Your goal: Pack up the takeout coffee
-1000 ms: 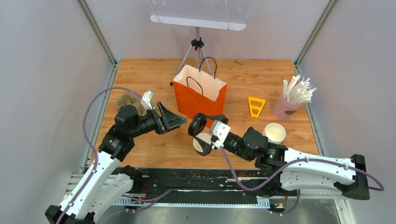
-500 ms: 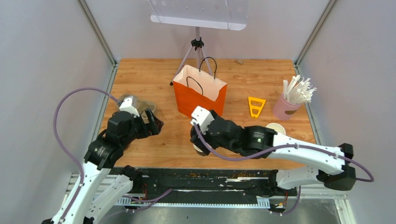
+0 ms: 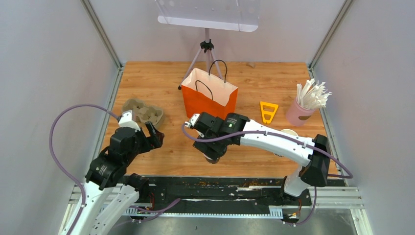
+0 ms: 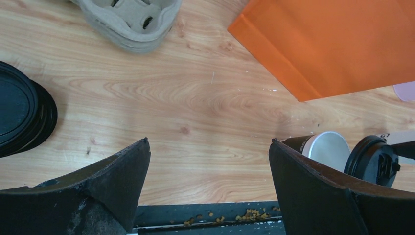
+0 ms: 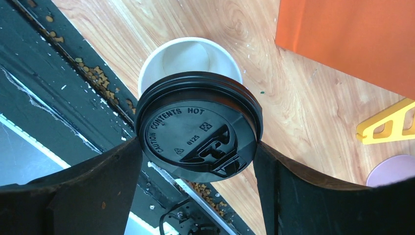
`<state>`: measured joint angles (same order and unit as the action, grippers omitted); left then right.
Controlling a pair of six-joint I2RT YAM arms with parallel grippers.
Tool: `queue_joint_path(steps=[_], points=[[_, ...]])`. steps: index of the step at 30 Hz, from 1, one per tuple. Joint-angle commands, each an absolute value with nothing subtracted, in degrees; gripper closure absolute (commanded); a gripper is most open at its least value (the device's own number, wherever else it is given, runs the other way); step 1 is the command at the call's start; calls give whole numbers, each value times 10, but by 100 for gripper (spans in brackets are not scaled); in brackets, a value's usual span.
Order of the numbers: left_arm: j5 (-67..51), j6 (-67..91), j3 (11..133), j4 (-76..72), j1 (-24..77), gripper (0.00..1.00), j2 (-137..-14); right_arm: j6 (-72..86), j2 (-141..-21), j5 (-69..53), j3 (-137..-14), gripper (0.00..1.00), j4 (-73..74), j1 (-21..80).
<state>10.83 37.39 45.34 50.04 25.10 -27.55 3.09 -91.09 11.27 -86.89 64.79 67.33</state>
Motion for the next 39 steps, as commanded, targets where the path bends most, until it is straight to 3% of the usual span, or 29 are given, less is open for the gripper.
queue_joint_path(steps=[1, 39], points=[[136, 392, 452, 494, 253, 3, -253, 12, -922, 66, -909, 19, 671, 649], [118, 399, 453, 493, 253, 4, -256, -33, -1025, 25, -942, 16, 674, 630]])
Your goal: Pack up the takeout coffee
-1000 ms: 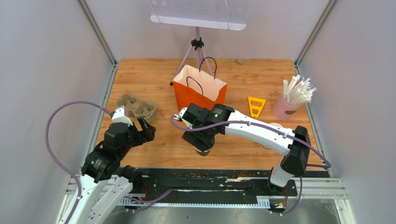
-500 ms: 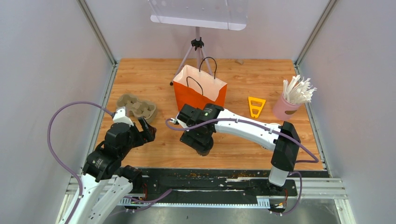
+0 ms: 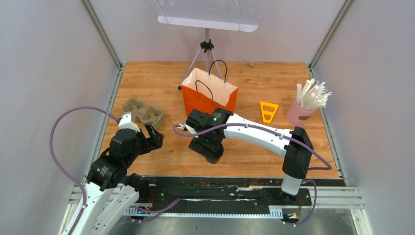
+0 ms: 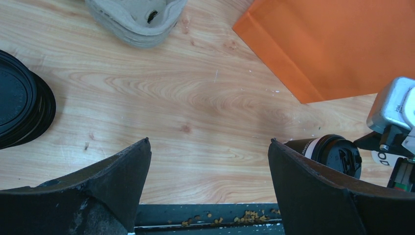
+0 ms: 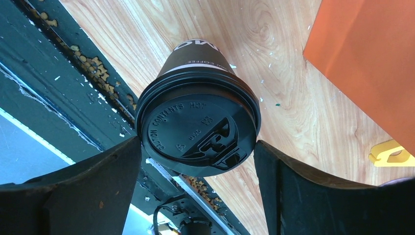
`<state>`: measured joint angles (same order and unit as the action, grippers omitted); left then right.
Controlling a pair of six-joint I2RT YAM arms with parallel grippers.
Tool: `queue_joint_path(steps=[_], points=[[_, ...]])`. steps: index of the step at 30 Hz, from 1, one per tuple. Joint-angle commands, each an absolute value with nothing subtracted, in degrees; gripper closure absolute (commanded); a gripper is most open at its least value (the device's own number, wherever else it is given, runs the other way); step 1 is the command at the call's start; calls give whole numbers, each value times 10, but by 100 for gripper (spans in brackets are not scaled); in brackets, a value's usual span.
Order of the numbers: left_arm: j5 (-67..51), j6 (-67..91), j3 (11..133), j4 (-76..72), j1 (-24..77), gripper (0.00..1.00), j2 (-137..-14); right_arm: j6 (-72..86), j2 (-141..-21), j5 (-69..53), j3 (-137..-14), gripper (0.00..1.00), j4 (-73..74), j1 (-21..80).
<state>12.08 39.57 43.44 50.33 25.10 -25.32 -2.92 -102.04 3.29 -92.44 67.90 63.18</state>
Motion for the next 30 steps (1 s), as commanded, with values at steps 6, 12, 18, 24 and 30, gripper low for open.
queue_joint_path(steps=[6, 12, 18, 24, 30], points=[[91, 380, 453, 484, 253, 4, -257, -16, -996, 12, -947, 17, 684, 630], [24, 369, 449, 453, 253, 6, -259, 12, -942, 9, -919, 17, 681, 630], [-95, 366, 422, 385, 253, 10, -279, 43, -885, 13, -865, 18, 651, 628], [-218, 406, 363, 288, 253, 18, -315, 98, -796, -53, -758, 43, 528, 588], [-272, 450, 308, 213, 254, 23, -338, 173, -693, -127, -629, 79, 362, 529]])
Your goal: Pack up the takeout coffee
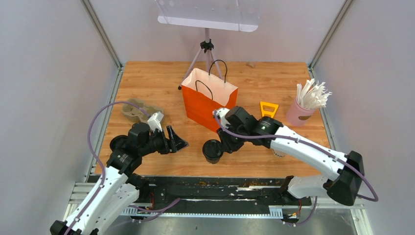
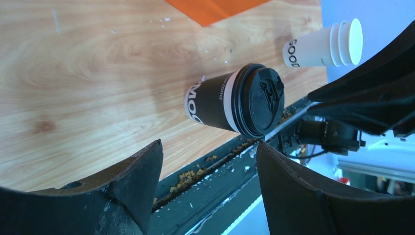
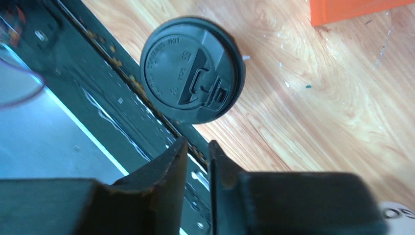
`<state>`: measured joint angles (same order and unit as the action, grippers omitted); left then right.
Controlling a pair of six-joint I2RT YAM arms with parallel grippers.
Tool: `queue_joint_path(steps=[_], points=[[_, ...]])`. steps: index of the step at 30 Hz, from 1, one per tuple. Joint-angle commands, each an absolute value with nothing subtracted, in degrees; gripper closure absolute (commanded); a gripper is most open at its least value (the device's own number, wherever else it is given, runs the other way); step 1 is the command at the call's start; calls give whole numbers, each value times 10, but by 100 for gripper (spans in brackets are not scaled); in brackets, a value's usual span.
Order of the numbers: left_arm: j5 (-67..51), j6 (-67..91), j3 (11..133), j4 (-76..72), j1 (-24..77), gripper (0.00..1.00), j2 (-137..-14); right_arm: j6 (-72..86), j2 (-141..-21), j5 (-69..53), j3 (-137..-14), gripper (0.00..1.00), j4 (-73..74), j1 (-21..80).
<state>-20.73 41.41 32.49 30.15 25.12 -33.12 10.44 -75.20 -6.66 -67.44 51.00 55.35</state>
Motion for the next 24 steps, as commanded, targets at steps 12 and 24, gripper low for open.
queue_joint_path(steps=[12, 24], points=[[-296, 517, 212, 26, 268, 25, -397, 244, -657, -234, -511, 100, 191, 466], [-265, 494, 215, -46, 332, 26, -475, 251, -688, -251, -476, 100, 141, 440]])
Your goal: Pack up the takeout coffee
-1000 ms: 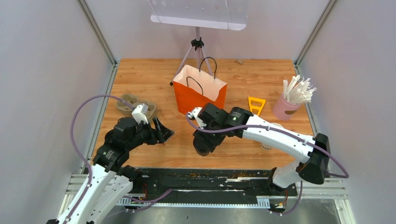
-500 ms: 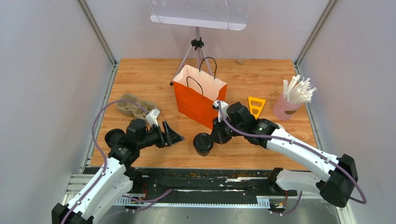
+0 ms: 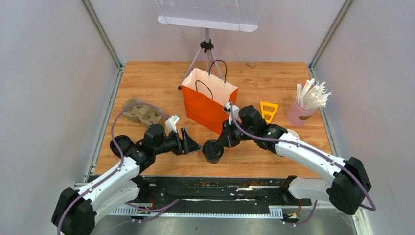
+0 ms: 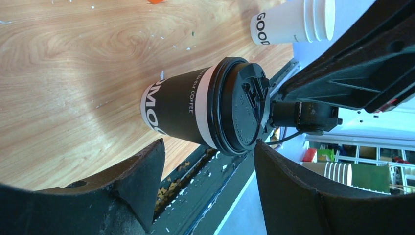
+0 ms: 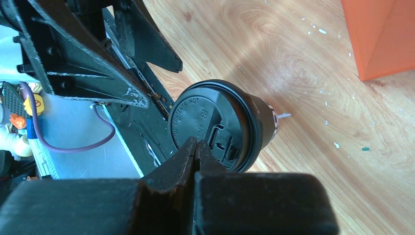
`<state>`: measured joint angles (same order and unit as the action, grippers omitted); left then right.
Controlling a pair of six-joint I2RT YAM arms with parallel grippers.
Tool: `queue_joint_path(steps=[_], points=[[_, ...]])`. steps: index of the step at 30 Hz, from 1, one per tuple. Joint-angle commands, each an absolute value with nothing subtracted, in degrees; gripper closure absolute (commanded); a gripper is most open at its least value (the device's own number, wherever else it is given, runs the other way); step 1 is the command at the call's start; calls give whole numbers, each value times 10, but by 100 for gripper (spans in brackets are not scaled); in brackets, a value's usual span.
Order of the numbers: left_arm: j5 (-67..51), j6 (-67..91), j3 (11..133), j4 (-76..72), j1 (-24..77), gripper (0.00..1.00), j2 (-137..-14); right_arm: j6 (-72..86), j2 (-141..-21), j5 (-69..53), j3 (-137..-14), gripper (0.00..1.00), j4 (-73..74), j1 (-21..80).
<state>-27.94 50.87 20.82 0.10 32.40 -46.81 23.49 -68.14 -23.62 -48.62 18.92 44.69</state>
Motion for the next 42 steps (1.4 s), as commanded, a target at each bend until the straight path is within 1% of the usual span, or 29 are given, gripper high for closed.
queue_joint_path(steps=[1, 12, 18, 29, 42], points=[[-263, 492, 213, -49, 333, 26, -476, 250, -691, -251, -474, 100, 140, 440], [-281, 494, 197, -98, 341, 28, -499, 254, -707, -274, -452, 100, 114, 439], [-273, 500, 189, -105, 347, 30, -503, 261, -704, -279, -437, 100, 106, 439], [-258, 507, 183, -134, 360, 30, -525, 292, -686, -277, -404, 100, 73, 439], [-230, 495, 180, -110, 365, 37, -529, 294, -684, -273, -386, 100, 68, 440]])
